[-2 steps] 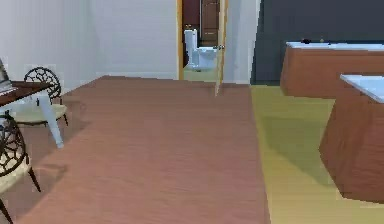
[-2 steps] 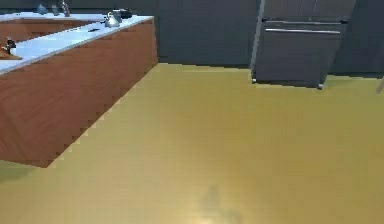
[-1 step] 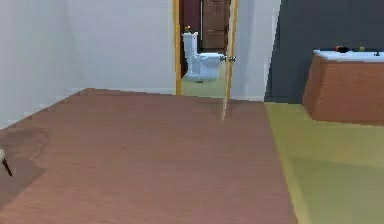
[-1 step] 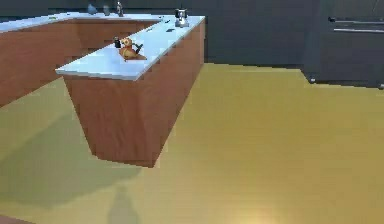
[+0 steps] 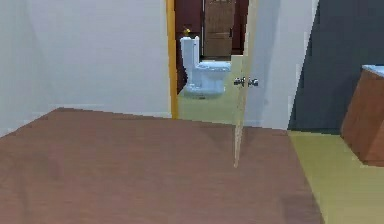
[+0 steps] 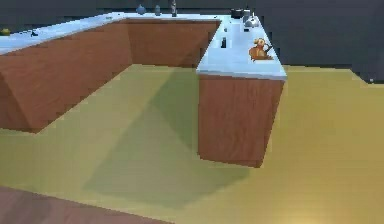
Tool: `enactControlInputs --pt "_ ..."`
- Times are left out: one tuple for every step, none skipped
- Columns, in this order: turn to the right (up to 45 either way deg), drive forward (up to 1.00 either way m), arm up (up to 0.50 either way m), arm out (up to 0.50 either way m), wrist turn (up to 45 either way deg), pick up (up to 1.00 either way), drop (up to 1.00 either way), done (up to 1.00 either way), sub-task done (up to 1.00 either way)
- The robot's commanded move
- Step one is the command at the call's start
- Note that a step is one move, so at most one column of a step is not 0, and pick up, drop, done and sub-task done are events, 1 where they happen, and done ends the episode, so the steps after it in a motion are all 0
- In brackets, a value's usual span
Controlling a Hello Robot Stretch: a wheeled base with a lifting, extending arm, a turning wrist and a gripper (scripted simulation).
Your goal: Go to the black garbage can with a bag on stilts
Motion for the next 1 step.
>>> enactControlInputs --pt "0.0 1.0 0.0 0.0 0.0 0.0 0.0 0.0 0.0"
